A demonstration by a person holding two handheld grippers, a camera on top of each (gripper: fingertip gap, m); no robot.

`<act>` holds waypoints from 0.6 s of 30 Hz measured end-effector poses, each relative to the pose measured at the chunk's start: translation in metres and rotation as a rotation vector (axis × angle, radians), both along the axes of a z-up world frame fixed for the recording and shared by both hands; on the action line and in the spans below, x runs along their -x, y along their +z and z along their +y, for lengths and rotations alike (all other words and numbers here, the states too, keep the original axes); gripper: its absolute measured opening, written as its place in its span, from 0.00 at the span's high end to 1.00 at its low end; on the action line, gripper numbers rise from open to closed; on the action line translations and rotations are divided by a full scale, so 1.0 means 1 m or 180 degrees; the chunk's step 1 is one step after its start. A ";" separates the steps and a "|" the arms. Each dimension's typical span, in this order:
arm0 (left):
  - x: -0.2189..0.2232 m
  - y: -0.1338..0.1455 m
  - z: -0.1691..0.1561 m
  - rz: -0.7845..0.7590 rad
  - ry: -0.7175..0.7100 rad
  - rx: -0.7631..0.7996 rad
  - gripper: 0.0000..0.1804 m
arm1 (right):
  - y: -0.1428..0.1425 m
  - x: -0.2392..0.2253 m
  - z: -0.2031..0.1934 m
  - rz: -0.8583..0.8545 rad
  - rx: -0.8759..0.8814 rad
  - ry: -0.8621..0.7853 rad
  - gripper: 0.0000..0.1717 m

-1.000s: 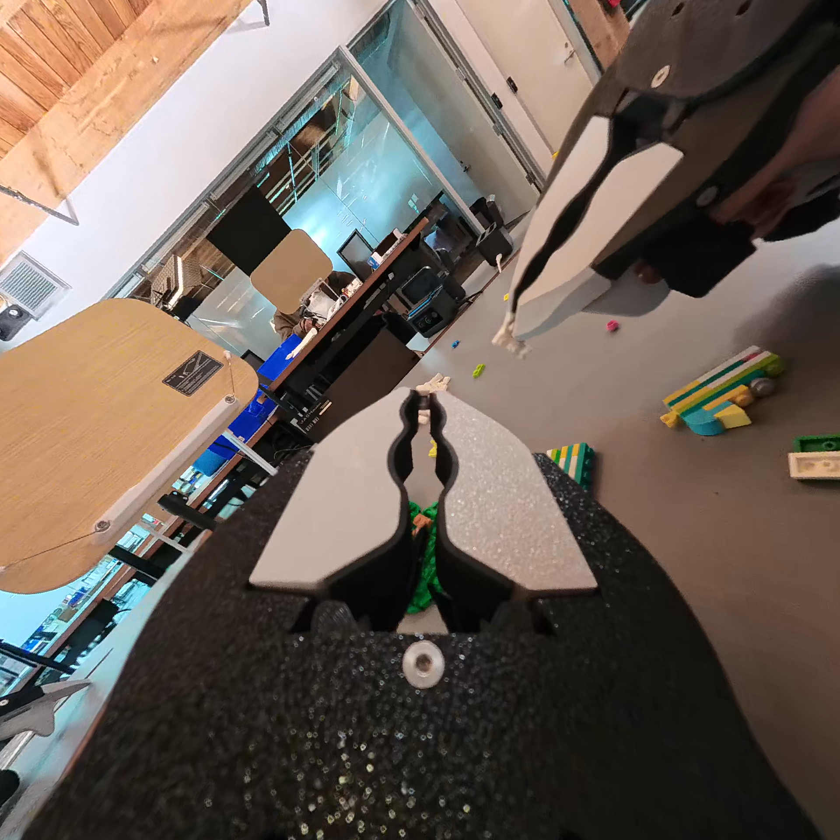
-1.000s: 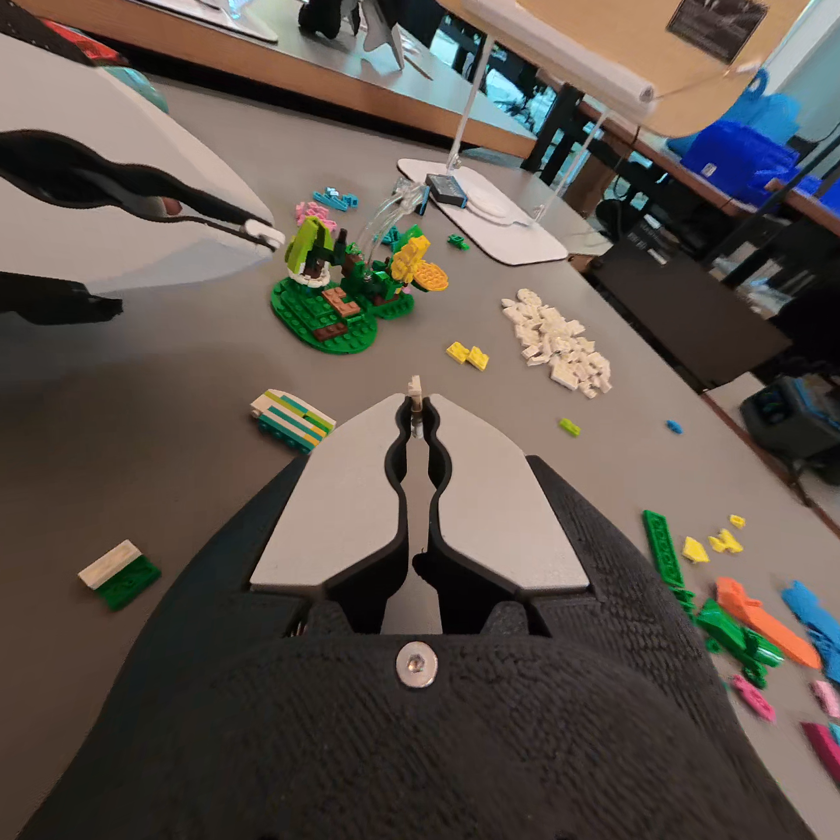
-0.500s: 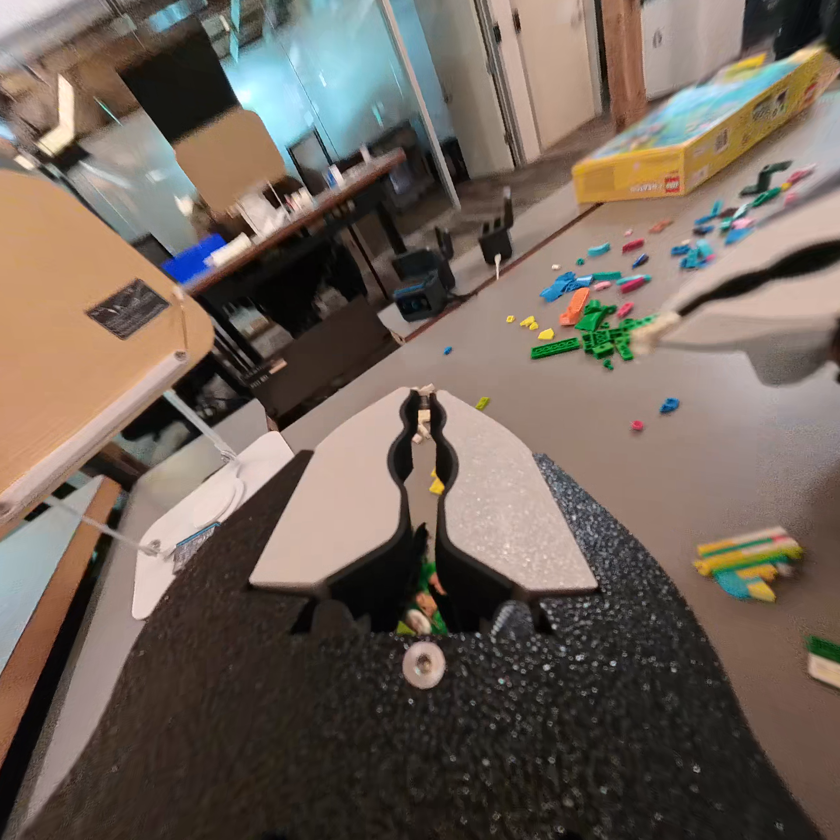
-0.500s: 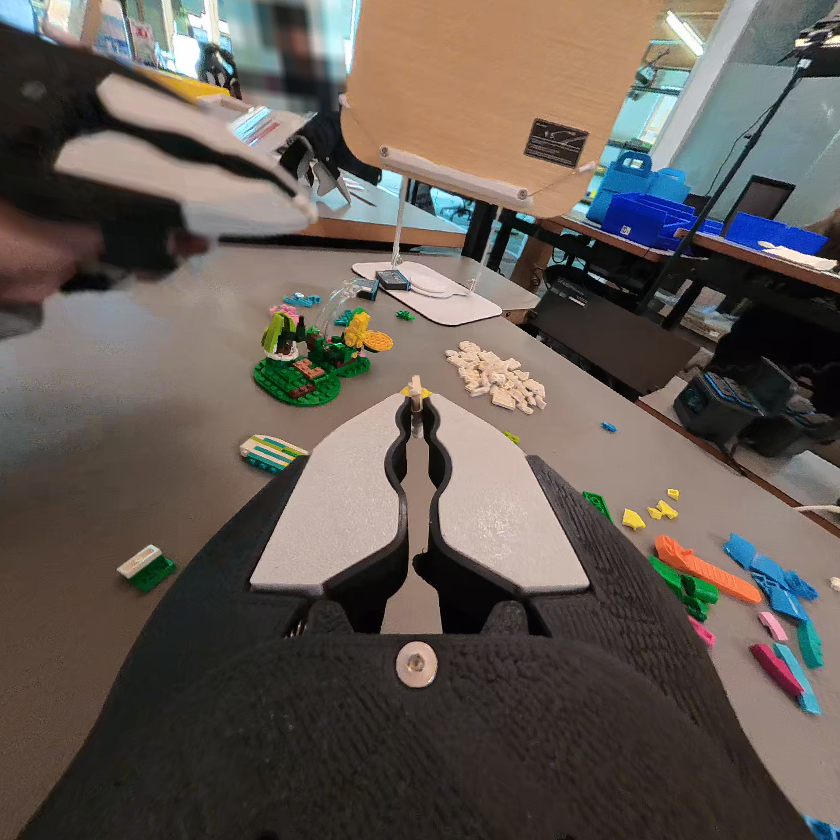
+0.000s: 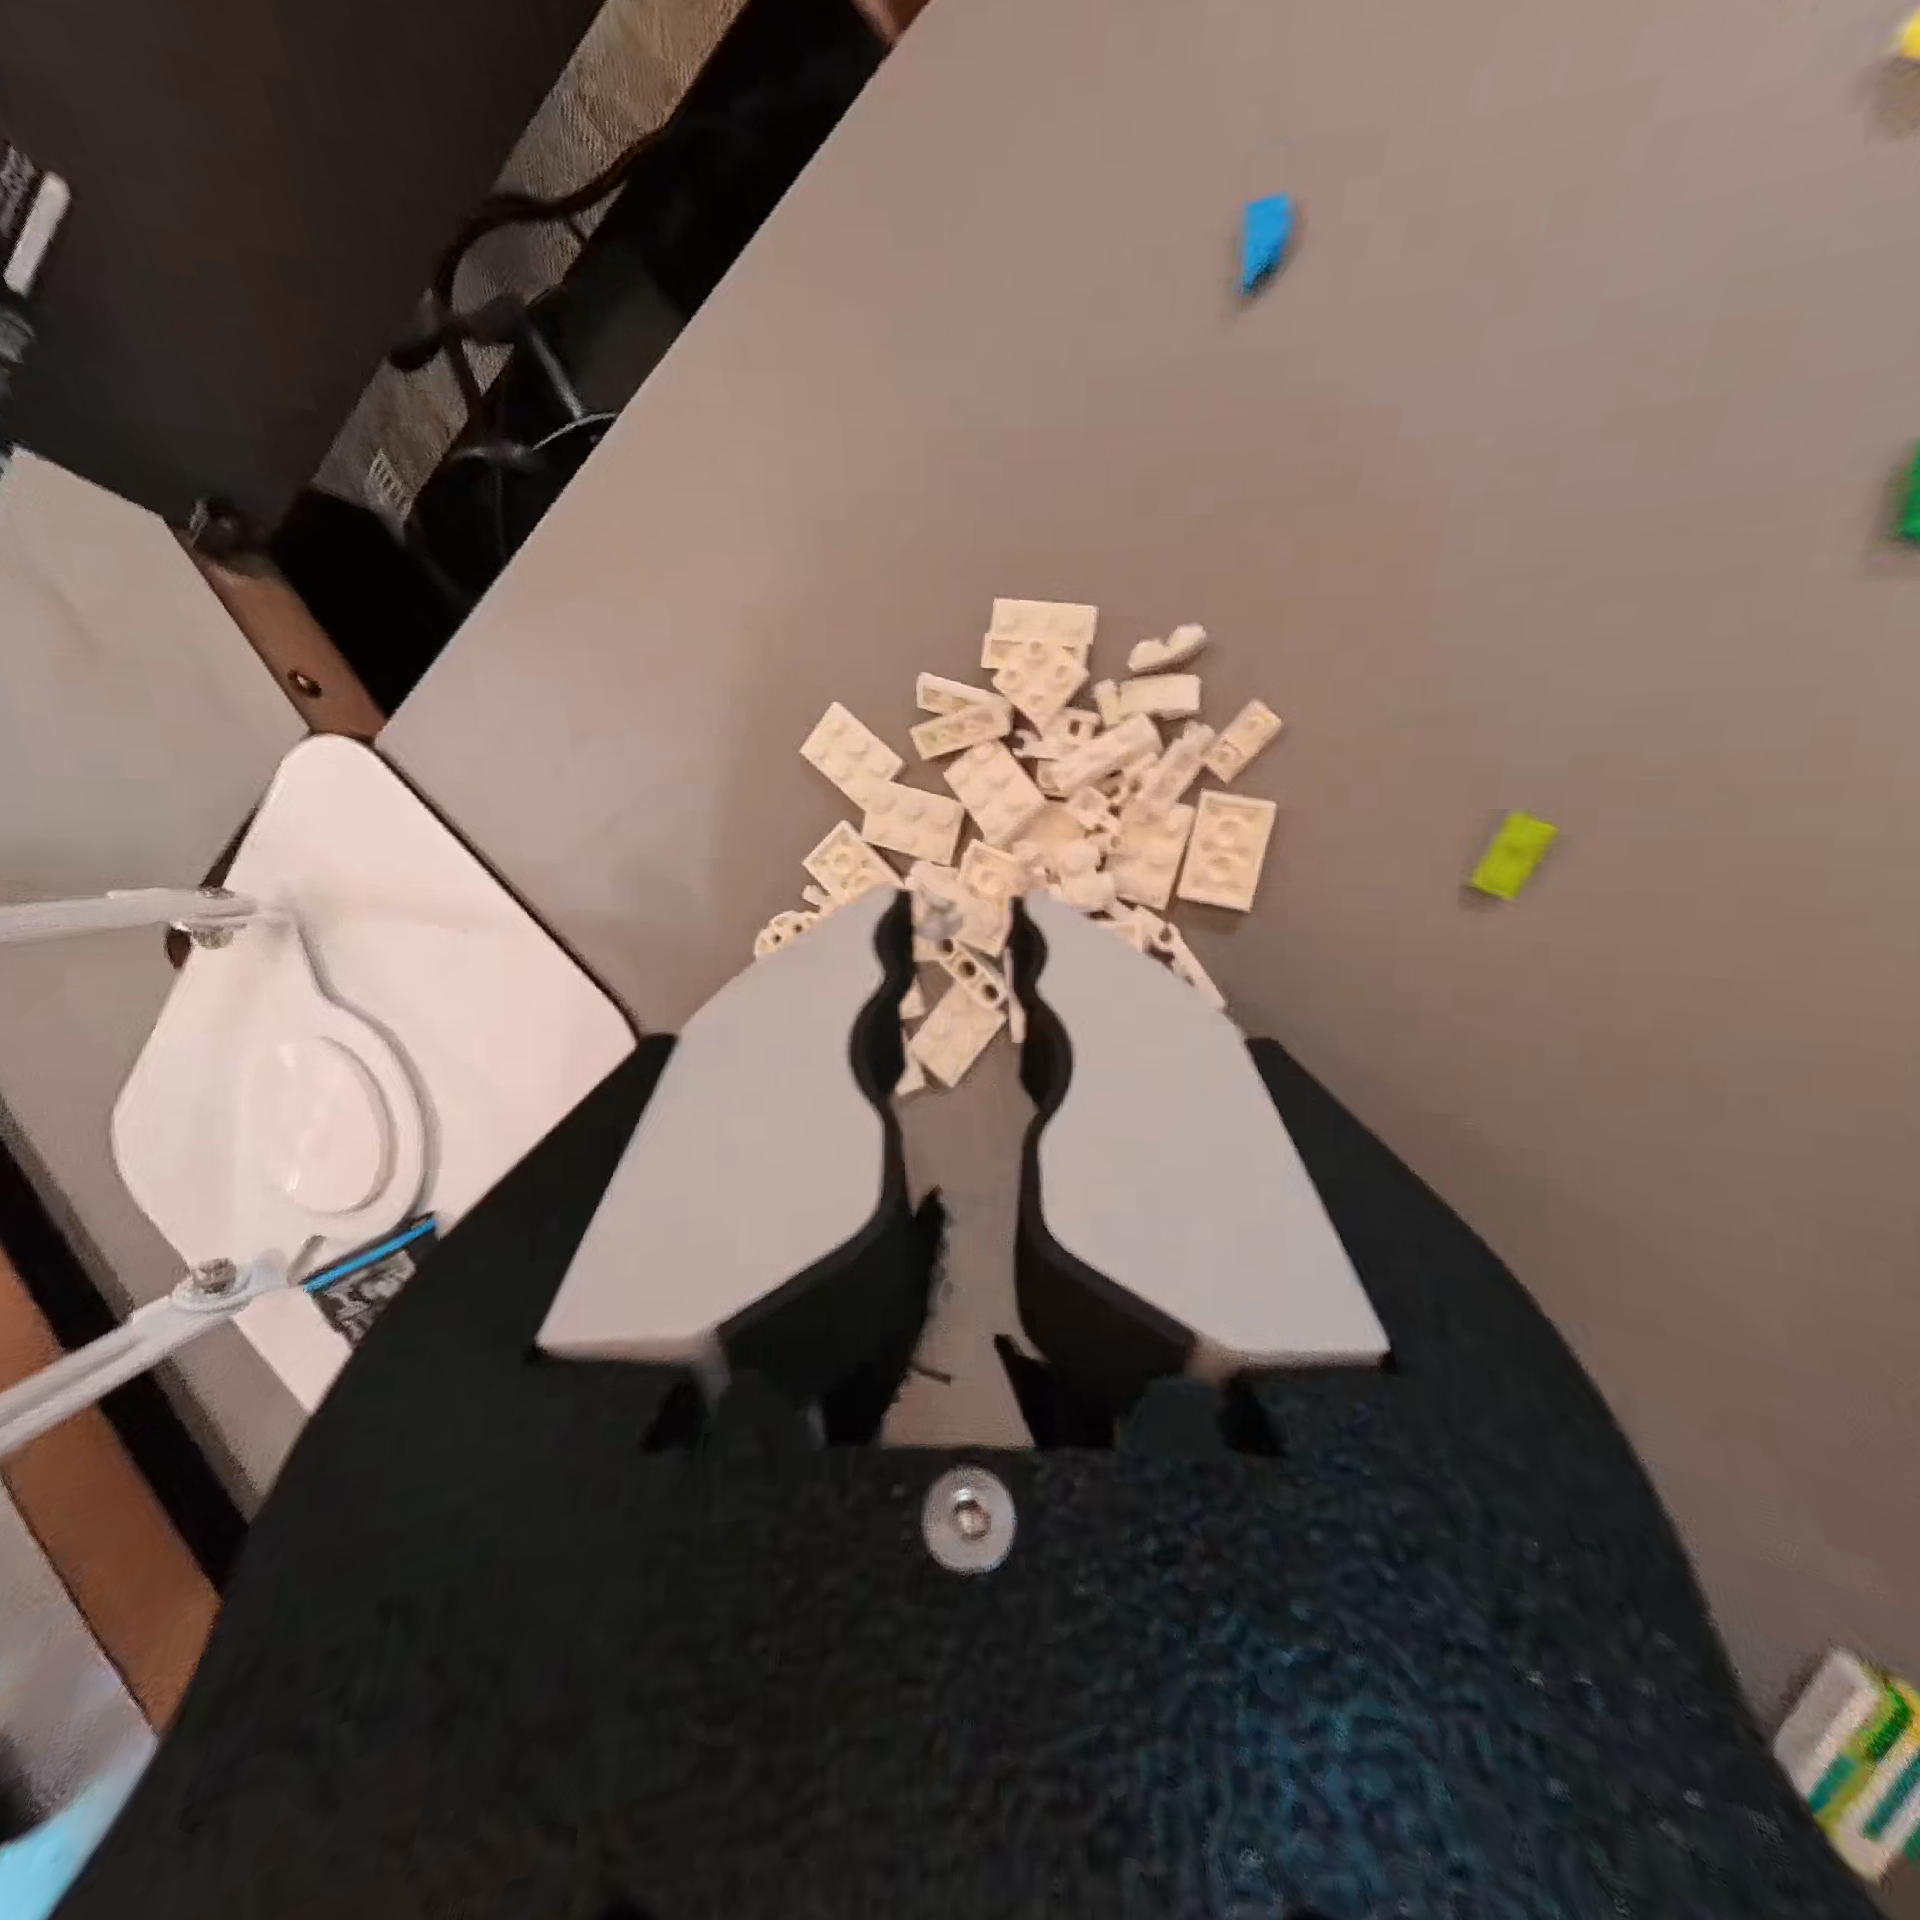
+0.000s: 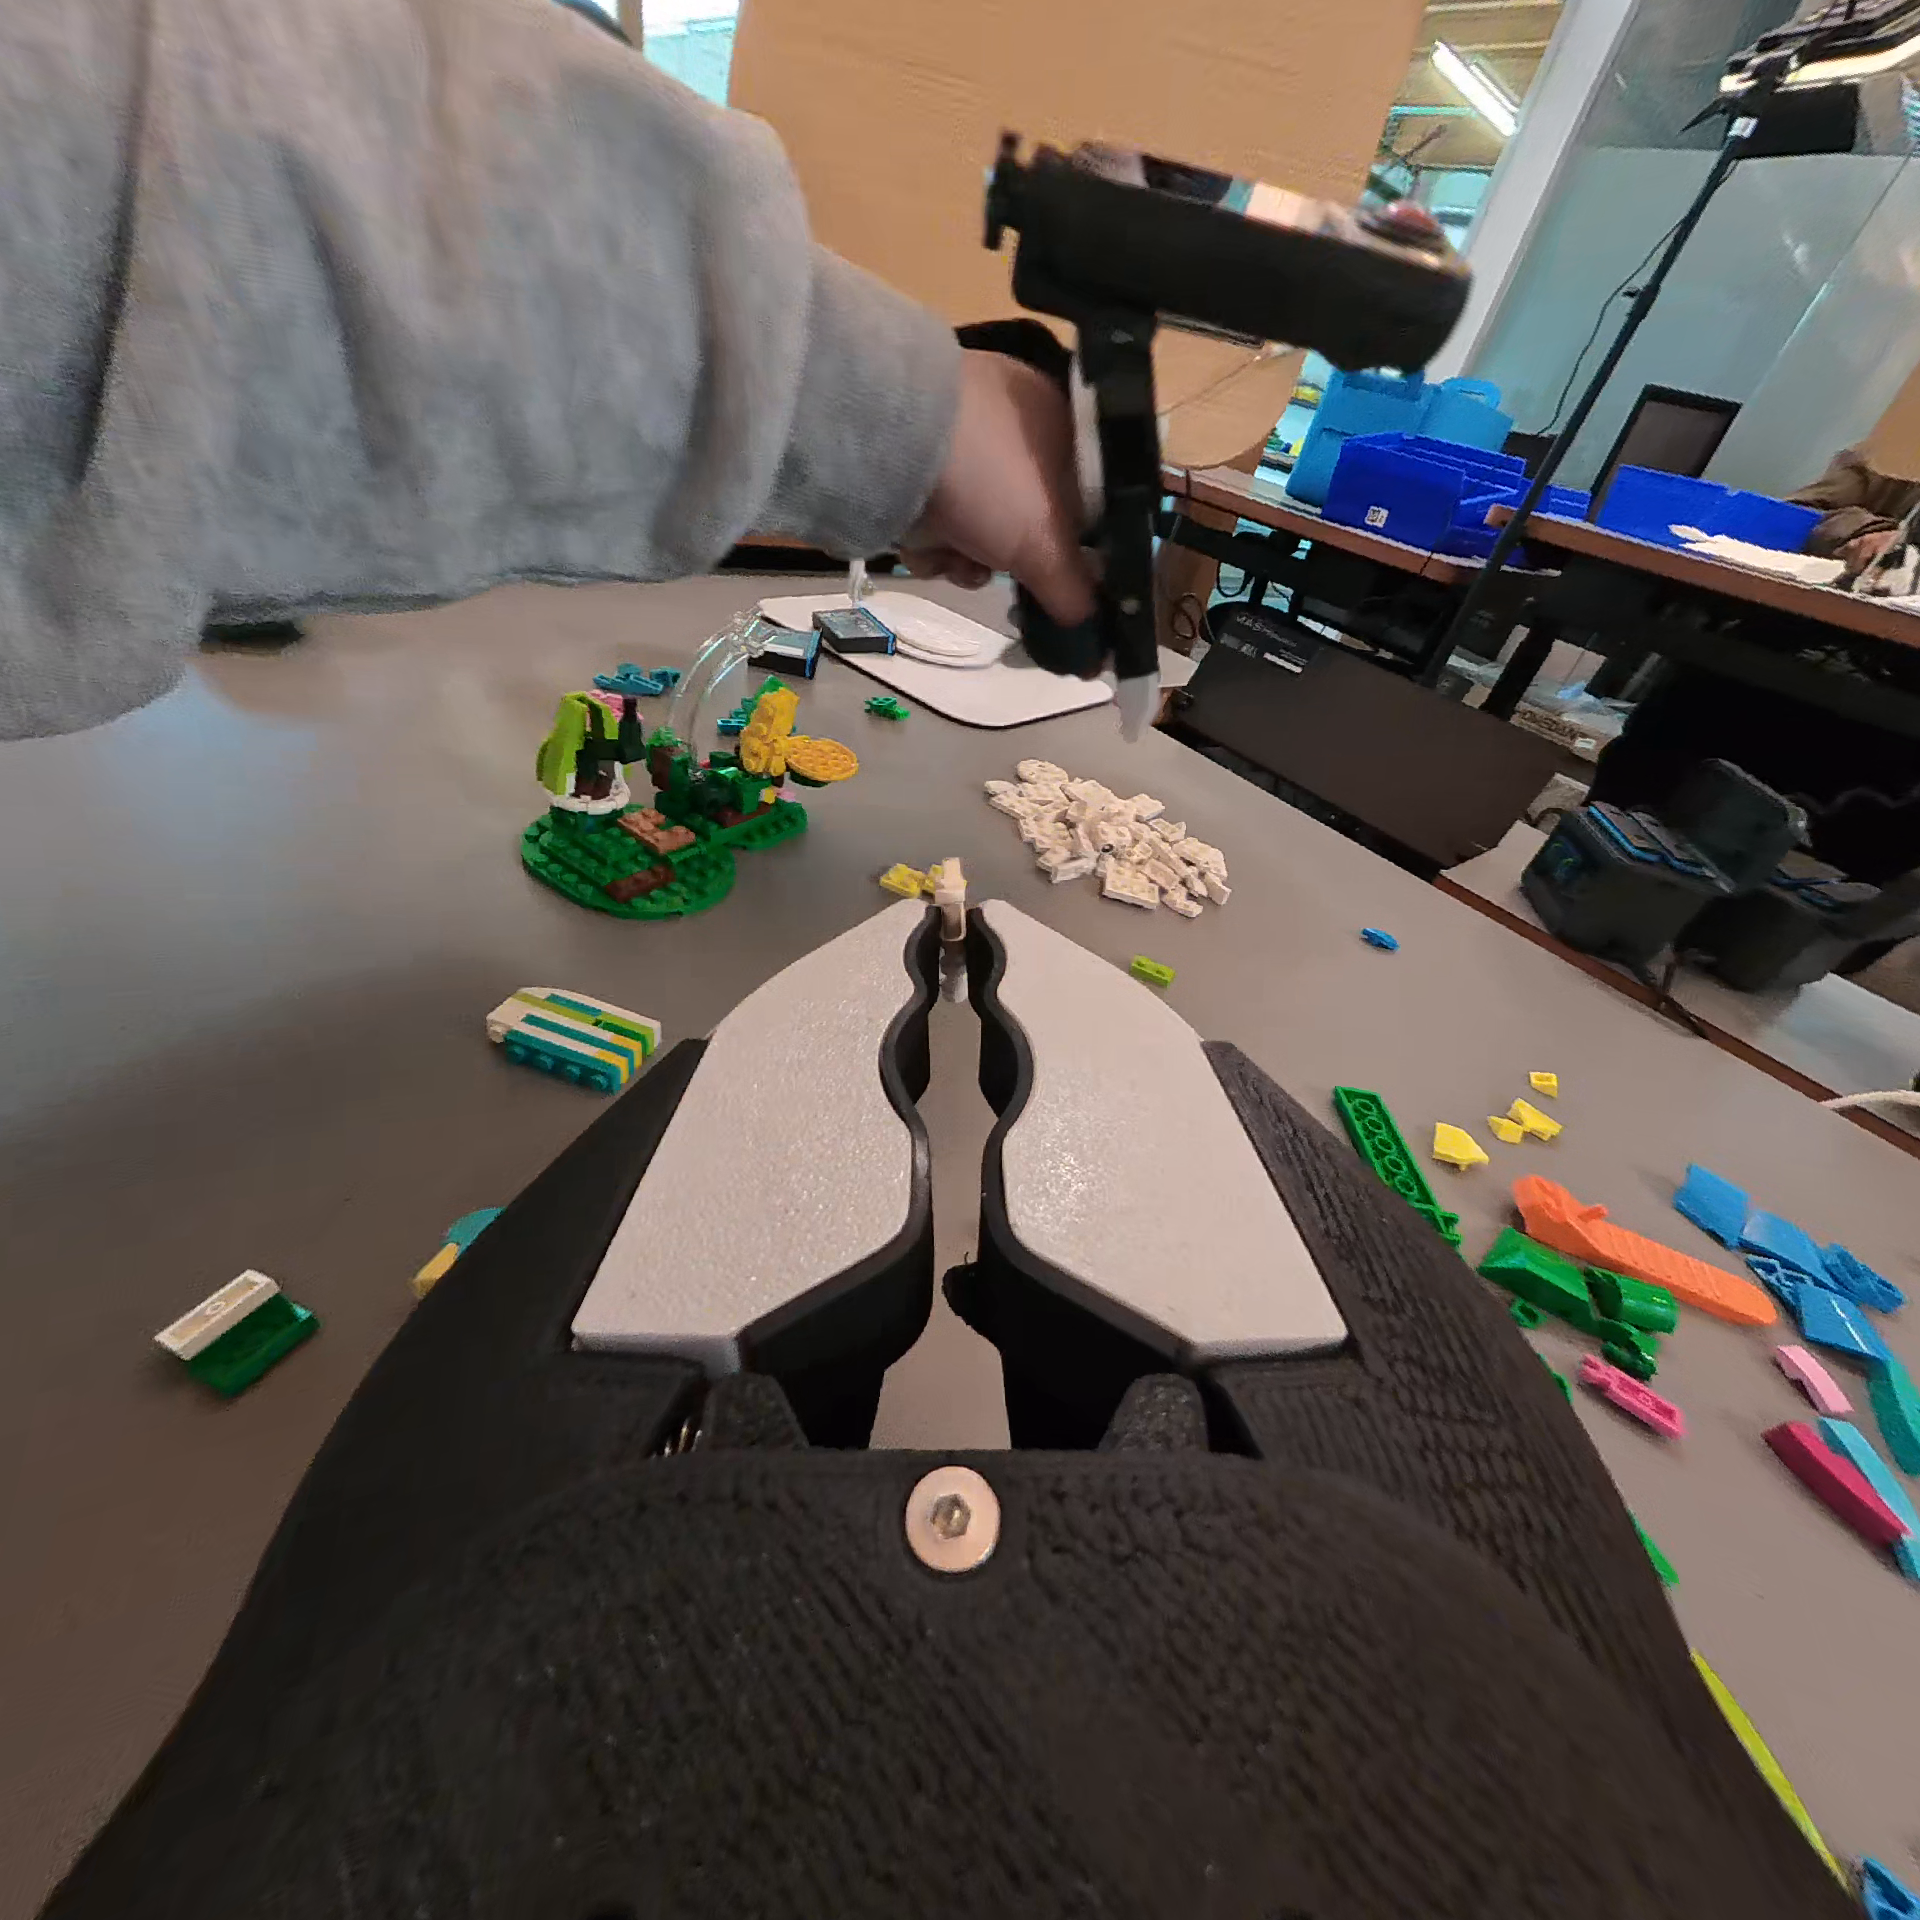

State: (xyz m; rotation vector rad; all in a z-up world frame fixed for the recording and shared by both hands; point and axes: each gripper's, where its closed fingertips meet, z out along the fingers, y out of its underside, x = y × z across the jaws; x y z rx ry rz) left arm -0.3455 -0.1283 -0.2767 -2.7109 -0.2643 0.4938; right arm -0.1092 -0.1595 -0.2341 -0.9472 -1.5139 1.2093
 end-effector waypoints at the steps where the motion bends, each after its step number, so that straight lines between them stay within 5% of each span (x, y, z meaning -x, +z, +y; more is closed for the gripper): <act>1: 0.001 -0.004 0.002 -0.0097 0.0085 0.0008 0.87 | 0.000 0.000 -0.002 0.0000 -0.0008 0.0024 0.98; 9: 0.004 -0.005 0.004 -0.0147 0.0243 -0.0131 0.79 | 0.000 0.002 0.005 0.0014 0.0032 -0.0032 0.98; 13: -0.063 0.064 0.026 -0.0339 -0.0276 -0.1589 0.79 | 0.032 -0.008 0.023 0.0271 0.1081 0.0251 0.98; 18: -0.229 0.143 0.002 -0.1968 -0.1555 -0.3183 0.68 | 0.075 -0.032 0.031 0.0672 0.2237 0.1027 0.99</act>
